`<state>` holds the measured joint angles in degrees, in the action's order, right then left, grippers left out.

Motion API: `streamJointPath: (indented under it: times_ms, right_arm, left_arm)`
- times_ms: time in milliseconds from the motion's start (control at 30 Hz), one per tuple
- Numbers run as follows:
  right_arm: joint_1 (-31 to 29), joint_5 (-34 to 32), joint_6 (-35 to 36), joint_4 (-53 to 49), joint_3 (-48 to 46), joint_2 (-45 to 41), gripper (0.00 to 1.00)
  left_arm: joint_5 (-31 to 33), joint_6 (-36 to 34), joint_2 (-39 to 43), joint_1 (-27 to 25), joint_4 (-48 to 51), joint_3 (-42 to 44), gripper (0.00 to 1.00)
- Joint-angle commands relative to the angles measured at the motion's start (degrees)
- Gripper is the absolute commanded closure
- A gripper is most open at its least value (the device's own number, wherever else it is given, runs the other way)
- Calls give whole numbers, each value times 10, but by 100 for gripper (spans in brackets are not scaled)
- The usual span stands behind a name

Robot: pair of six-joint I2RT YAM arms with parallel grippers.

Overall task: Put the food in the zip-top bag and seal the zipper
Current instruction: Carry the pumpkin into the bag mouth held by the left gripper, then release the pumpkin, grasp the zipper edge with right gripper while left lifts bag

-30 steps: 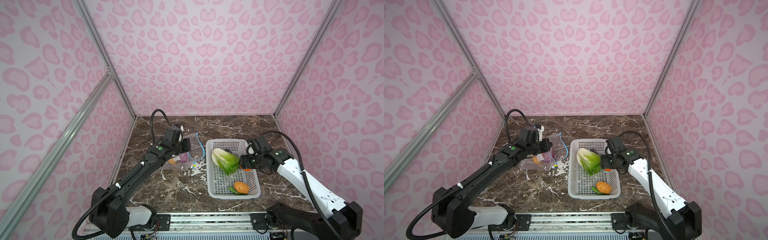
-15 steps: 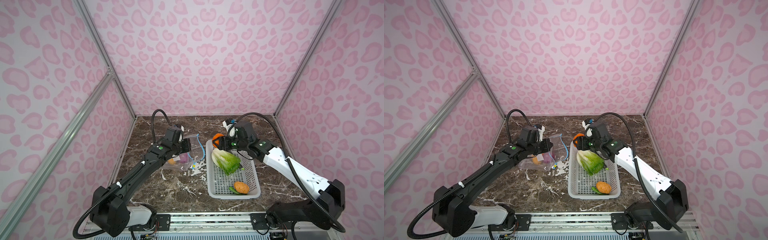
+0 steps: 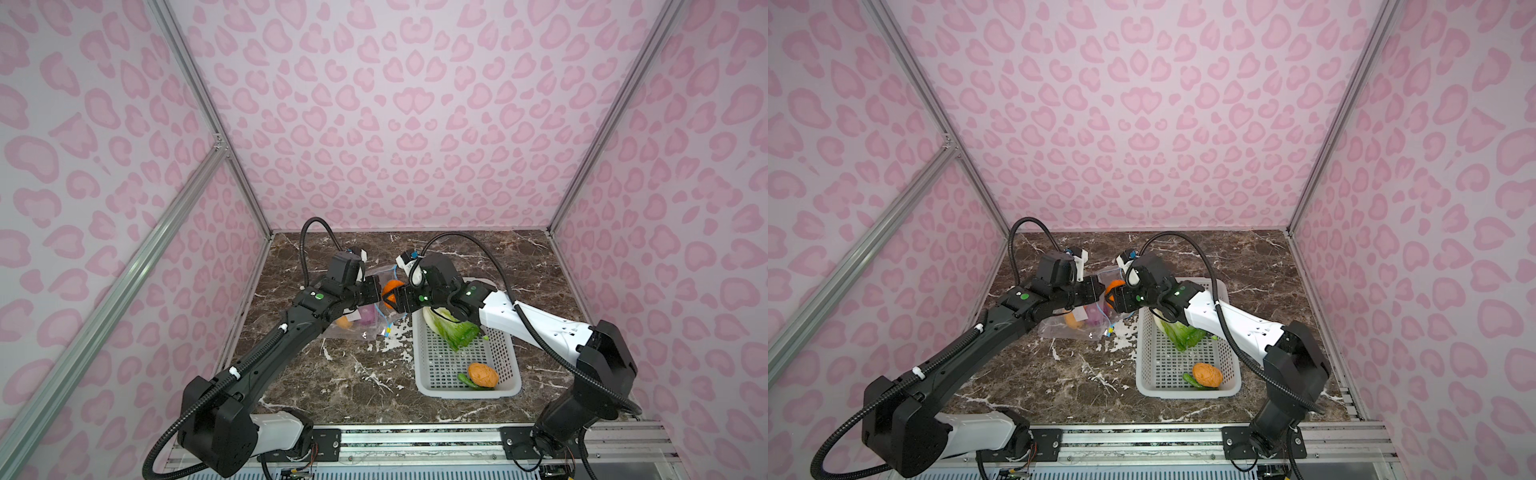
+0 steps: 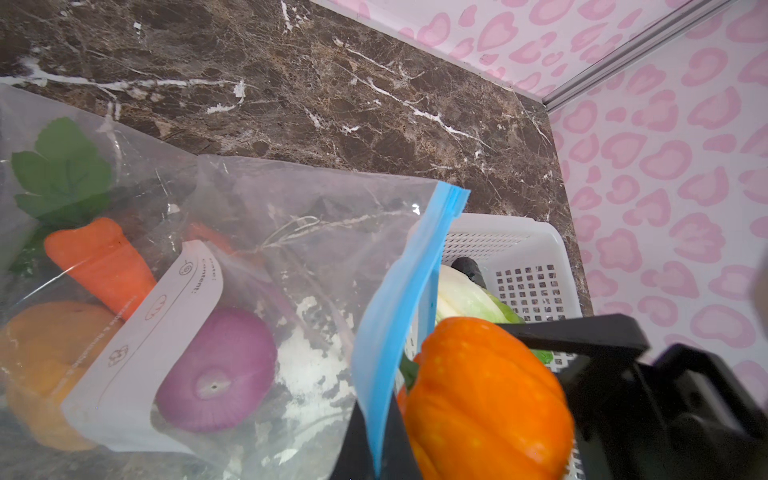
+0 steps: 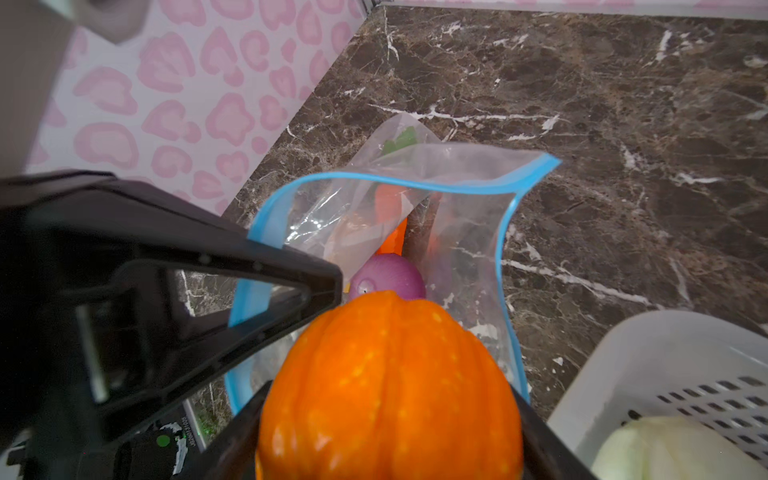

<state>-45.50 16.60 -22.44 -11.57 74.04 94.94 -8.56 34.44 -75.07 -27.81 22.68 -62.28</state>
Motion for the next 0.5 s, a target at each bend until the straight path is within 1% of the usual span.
streamJointPath:
  times_ms: [0,100,233,367,400,467]
  right_arm:
    - [-6,-15,-4,28,7,21,32]
    - [-8,-20,-6,26,19,41,31]
    - [-9,-7,-14,32,31,68,28]
    - [-10,-5,-19,27,39,81,16]
    - [-9,-5,-20,27,39,80,11]
    - [-10,-6,-19,25,39,74,8]
  left_arm:
    - [1,-5,11,0,-6,-8,98]
    - [5,-6,16,0,-6,-8,98]
    - [4,-6,19,0,-6,-7,98]
    - [11,-7,23,1,-6,-7,98]
    - [13,-7,24,2,-6,-6,98]
    - [17,-7,26,3,-7,-6,98]
